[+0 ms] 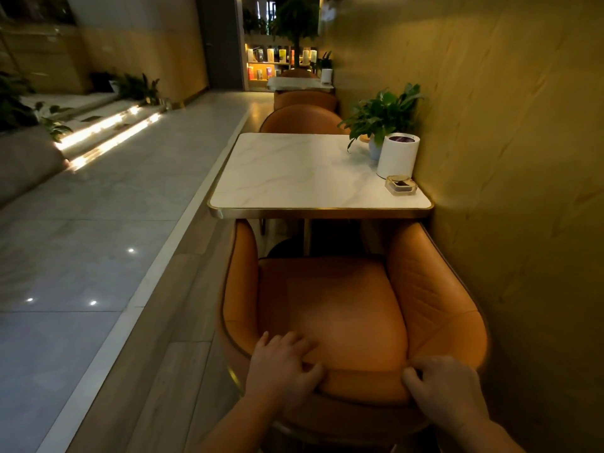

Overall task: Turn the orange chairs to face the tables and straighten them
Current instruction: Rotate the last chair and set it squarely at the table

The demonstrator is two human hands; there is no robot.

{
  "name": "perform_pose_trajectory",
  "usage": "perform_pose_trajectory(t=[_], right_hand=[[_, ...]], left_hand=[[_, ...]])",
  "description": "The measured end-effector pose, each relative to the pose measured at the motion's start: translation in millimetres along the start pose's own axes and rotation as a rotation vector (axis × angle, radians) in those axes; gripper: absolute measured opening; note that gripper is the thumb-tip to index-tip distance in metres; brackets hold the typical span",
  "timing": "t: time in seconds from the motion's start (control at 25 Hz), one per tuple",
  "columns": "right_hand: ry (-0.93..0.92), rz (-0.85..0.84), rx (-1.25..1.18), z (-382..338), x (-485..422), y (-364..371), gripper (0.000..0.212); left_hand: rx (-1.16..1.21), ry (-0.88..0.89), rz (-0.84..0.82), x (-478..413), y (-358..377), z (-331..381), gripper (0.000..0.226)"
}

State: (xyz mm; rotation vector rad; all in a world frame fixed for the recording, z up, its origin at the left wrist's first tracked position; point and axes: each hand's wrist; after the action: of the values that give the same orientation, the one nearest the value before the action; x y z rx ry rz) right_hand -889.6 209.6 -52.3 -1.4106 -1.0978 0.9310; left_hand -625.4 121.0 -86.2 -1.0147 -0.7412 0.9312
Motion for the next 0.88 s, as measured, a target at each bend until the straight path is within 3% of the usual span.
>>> perform_pose_trajectory(t=[0.44, 0.64, 0.88], right_hand=[[0.005, 0.059, -0.055, 2.7, 10.9, 18.8, 0.045], [-0.039, 0.004, -0.024, 1.8, 7.0, 18.6, 0.07], [-0.05, 0.077, 0.002, 4.8, 6.9, 24.2, 0.069]], left_hand=[[-0.027, 0.004, -0.025, 9.4, -1.3, -6.6, 0.065], [-0.075, -0.032, -0.103, 6.4, -3.1, -3.7, 0.072], [-0.079, -0.04, -0.049, 1.1, 0.7, -5.5, 0.08]])
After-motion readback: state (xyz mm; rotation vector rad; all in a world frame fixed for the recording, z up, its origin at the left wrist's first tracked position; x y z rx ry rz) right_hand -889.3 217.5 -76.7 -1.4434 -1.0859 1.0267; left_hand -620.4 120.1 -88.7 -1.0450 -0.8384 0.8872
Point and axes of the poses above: each hand's wrist, its own x-axis away from the middle knuckle, its own y-axis out of the palm, z = x × y, and after that the axes turned 1 degree about z, right-handed
